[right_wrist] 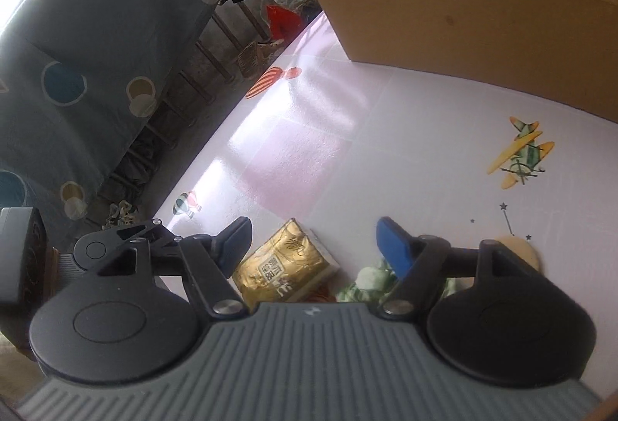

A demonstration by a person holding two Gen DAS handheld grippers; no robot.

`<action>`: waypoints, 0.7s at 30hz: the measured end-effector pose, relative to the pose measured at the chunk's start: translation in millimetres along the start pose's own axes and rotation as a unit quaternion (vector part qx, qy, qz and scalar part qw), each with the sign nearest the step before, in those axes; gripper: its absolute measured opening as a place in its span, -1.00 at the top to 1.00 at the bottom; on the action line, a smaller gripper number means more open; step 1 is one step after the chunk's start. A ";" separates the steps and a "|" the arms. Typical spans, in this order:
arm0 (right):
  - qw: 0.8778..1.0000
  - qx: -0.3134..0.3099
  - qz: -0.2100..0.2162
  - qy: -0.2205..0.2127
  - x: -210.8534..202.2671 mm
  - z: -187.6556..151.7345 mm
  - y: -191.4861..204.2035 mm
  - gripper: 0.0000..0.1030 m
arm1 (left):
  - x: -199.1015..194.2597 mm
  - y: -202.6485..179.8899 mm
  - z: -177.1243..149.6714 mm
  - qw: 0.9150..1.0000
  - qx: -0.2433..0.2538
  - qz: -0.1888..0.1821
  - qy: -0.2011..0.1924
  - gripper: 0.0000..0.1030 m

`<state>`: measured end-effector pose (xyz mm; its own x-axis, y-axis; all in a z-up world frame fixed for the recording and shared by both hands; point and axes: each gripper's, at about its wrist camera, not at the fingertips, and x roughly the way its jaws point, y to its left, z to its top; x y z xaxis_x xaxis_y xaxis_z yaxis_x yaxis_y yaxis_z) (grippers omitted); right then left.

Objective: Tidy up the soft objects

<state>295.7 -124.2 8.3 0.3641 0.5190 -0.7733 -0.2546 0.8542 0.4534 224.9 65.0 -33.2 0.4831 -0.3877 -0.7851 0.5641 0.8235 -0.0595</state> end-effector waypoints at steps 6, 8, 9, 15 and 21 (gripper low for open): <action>0.997 0.016 -0.013 0.072 48.1 -1.4 -4.7 0.20 | 6.1 8.0 -6.3 1.000 -0.009 -0.007 -0.008 -0.02; 0.997 0.030 0.013 0.067 47.3 -4.6 -11.9 0.25 | 5.2 7.2 -6.9 1.000 0.002 -0.005 -0.012 -0.01; 0.997 0.025 0.017 0.065 46.1 -6.1 -12.4 0.27 | 4.7 6.1 -5.8 1.000 0.010 -0.005 -0.012 0.00; 0.999 0.029 0.036 0.007 2.5 -4.2 -20.6 0.28 | -17.5 -7.1 34.7 0.997 0.054 -0.012 -0.045 0.00; 0.995 0.012 0.009 -0.103 -91.0 57.9 -47.7 0.28 | -21.3 -31.3 156.7 0.990 0.093 -0.023 -0.105 0.00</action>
<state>326.6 -210.3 82.6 0.5357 0.5278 -0.6591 -0.2415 0.8437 0.4794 301.8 -17.5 82.0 0.5712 -0.5176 -0.6371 0.6938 0.7192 0.0377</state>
